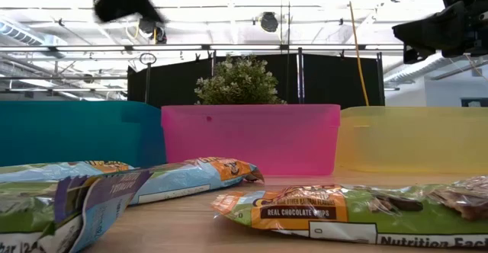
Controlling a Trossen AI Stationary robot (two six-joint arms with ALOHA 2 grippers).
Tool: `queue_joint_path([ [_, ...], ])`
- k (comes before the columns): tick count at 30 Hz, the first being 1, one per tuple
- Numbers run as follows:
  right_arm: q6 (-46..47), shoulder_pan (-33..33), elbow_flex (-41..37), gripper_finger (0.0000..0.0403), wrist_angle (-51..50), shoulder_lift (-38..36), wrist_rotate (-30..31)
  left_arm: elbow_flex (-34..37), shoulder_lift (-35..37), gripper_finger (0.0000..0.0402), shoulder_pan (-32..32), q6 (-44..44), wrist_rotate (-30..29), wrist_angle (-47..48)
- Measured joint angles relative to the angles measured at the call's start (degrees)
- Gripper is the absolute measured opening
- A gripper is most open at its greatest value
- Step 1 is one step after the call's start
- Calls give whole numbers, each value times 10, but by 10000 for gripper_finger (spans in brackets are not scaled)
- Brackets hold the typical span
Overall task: Pick and place Granola Bars by type
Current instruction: Put the blue granola bar into the blue bin
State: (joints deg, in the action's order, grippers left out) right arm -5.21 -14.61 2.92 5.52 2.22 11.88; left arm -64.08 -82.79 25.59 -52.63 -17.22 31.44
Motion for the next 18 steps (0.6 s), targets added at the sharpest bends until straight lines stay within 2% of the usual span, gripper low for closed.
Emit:
queue_joint_path([
  [2,0,0,0,0,-2,0,0,-26,-31,201,27,44,-18,-39],
  [5,0,0,0,0,-2,1,0,-74,-94,203,60,74,-51,-42],
  [9,0,0,0,0,-2,2,0,-136,-195,204,98,109,-53,-41],
  [13,0,0,0,0,-2,2,0,-190,-276,205,130,139,-12,-24],
  [18,15,0,0,0,-1,2,0,-226,-316,205,152,117,36,21],
])
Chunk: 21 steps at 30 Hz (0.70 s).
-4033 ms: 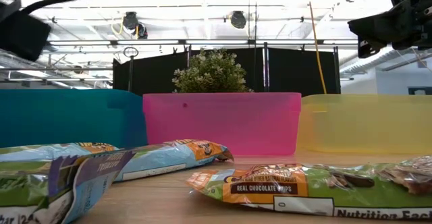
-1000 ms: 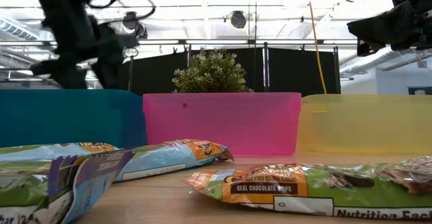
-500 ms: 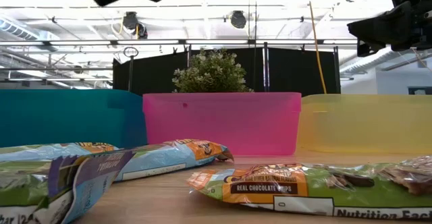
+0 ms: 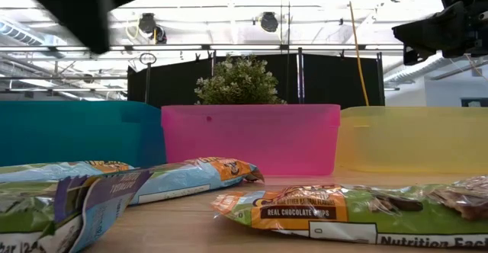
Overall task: Pick and place Granola Bars by type
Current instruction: Put the blue granola bar into the blue bin
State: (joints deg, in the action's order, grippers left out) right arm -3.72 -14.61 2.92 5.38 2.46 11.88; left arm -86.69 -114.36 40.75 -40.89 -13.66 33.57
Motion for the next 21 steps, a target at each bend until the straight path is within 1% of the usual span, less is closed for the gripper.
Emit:
queue_joint_path([
  [9,0,0,0,0,1,0,0,0,-32,205,33,-19,6,9],
  [21,0,0,0,0,0,0,1,-1,-72,205,37,-32,5,19],
])
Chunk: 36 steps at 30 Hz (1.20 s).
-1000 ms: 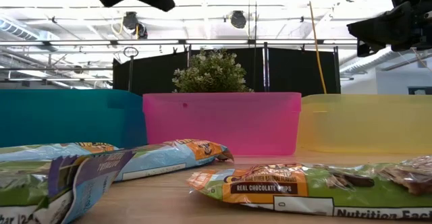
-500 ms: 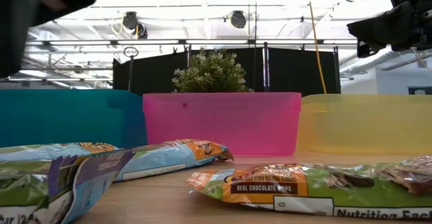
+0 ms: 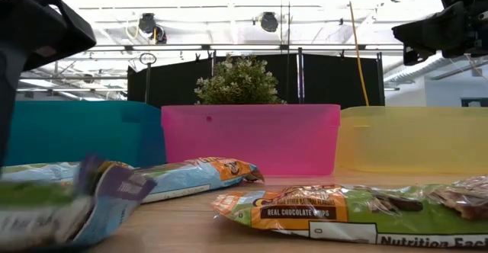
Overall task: Pick and place Granola Bars by type
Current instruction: Put the blue granola bar into the blue bin
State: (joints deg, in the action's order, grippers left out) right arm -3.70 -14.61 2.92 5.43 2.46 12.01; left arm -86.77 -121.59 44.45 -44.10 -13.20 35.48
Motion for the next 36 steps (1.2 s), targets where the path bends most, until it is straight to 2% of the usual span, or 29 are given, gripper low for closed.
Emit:
queue_joint_path([
  [15,0,0,0,0,-1,1,1,8,-10,201,0,-32,-4,24],
  [25,0,0,0,0,-1,1,1,8,-9,104,-3,-24,15,18],
  [30,0,0,0,0,-1,1,1,-5,-10,106,-2,41,33,17],
  [36,0,0,0,0,-1,1,1,-17,31,100,-11,52,32,33],
])
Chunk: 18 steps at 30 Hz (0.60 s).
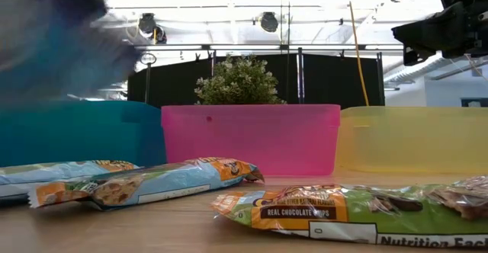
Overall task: Pick and place Granola Bars by type
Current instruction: Put the blue granola bar into the blue bin
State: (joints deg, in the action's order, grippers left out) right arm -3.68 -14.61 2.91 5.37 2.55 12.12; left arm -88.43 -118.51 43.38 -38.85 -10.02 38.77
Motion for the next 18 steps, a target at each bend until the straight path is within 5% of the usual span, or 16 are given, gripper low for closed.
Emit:
queue_joint_path([
  [5,0,0,0,0,0,0,0,0,60,94,-11,9,-44,62],
  [11,0,0,0,0,0,0,0,0,165,92,-35,-19,-190,214],
  [15,0,0,0,0,0,0,0,-1,246,92,-70,-224,-302,340],
  [18,0,0,0,0,0,0,0,-1,280,92,-99,-420,-297,426],
])
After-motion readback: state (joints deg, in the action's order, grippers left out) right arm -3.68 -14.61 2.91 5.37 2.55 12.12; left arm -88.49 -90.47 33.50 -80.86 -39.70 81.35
